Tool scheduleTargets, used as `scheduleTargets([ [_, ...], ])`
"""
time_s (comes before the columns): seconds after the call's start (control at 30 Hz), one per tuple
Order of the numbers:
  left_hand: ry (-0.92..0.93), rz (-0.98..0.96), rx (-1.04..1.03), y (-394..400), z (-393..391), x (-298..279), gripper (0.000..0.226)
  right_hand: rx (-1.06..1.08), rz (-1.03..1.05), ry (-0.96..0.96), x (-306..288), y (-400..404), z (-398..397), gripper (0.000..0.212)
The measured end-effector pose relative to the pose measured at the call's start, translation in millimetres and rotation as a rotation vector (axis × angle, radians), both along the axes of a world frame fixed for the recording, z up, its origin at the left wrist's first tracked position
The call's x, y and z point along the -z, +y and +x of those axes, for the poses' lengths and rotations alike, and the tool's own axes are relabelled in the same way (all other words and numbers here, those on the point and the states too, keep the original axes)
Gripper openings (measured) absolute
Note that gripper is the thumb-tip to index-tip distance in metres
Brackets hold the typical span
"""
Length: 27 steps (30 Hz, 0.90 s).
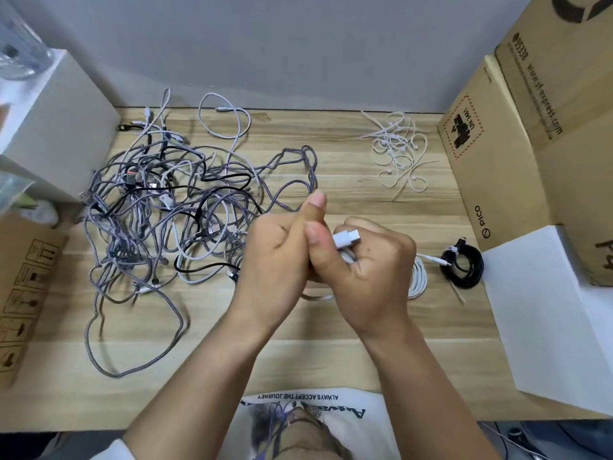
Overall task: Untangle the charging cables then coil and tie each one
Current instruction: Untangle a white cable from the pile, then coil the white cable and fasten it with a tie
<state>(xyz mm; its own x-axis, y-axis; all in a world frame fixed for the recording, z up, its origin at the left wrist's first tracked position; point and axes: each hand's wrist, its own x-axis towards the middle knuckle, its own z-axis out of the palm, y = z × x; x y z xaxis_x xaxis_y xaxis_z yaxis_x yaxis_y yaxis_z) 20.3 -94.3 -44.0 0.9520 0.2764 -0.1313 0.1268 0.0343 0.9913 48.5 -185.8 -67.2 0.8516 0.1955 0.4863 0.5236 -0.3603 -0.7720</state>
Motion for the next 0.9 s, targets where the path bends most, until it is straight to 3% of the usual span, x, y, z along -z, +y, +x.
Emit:
scheduleTargets([
  [0.1,0.079,-0.124,0.088,8,11,6,0.056,0.006,0.030,-0.009,9,2,14,0.047],
  [0.23,0.094,-0.304,0.465,23,19,22,0.047,-0.134,0.061,0.232,14,-8,39,0.039],
  [0.3,0.034,-0.414,0.535,28,21,31,0.035,-0.179,0.064,0.313,14,-7,50,0.039],
  [0.4,-0.019,-0.516,0.522,25,27,40,0.030,-0.230,0.165,0.414,16,1,67,0.048],
  [0.53,0.023,-0.568,0.367,20,37,49,0.023,-0.350,0.098,0.575,28,7,100,0.054],
  [0.6,0.054,-0.655,0.293,22,40,54,0.022,-0.223,0.072,0.655,47,6,129,0.054],
  [0.63,0.061,-0.694,0.267,23,41,57,0.022,-0.100,0.009,0.659,61,4,146,0.049],
  [0.73,0.067,-0.746,0.211,26,42,63,0.028,0.256,-0.434,0.584,105,-15,188,0.022],
  [0.9,0.113,-0.728,0.168,31,47,67,0.030,0.382,-0.971,0.600,145,-37,218,0.031],
])
